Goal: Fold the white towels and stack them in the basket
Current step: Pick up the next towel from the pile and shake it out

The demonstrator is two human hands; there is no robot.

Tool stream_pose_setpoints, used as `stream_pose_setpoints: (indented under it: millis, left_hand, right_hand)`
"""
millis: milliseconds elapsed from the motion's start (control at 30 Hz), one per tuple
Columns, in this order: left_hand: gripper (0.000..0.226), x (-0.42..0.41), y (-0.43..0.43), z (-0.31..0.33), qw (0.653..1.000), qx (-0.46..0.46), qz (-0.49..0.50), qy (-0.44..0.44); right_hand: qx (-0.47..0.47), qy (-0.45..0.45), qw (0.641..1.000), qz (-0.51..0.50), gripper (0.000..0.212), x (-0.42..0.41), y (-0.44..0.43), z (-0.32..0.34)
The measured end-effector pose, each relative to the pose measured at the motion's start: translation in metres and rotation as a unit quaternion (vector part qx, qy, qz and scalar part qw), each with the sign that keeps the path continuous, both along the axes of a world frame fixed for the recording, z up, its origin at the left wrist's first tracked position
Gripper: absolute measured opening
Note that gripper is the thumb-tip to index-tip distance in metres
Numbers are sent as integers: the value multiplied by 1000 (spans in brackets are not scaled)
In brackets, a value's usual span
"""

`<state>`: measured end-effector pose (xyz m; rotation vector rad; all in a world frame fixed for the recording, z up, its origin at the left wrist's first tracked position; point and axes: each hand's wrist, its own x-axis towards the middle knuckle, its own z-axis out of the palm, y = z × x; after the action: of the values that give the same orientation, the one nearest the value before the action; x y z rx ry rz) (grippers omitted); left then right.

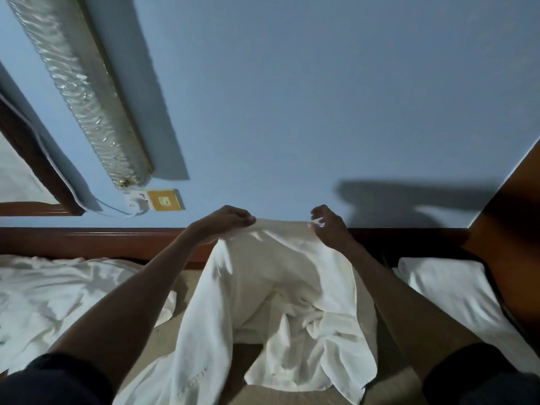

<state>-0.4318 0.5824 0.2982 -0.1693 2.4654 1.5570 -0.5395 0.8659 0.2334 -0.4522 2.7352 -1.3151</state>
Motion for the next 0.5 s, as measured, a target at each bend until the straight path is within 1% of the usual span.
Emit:
stream_pose_setpoints:
  millis: [33,67,100,133,167,200,267,367,467,500]
  left_hand:
    - [27,1,0,5,1000,1,-7,6]
    - [26,3,1,11,1000,-3,-16,10]
    - [23,2,1,16,1000,-12,-24,14]
    - [19,1,2,21,999,-24,-33,17]
    - [17,2,2,27,998,-42,-39,20]
    - [16,2,1,33,997,-56,-37,26]
    - [14,2,-5,40,997,-57,-24,36]
    - [14,9,-10,45,998,-38,-17,47]
    - [15,12,-10,45,998,-29,-21,54]
    - [16,12,-9,46,998,-23,-21,54]
  right_hand:
    - [-2,-25,997,79,42,7,-10,11]
    - [-10,-61,988,145,54,15,-21,23]
    - [-18,-89,976,196,55,22,-30,34]
    - [-18,-101,967,233,46,27,-39,44]
    - [-3,-93,963,253,33,30,-46,50]
    - [10,-75,962,262,22,33,-51,56]
    - [4,-50,966,252,13,34,-54,61]
    - [-44,-66,964,252,16,32,-54,68]
    - [-34,-154,949,273,25,36,-60,82]
    - [-24,-165,945,281,26,37,-62,83]
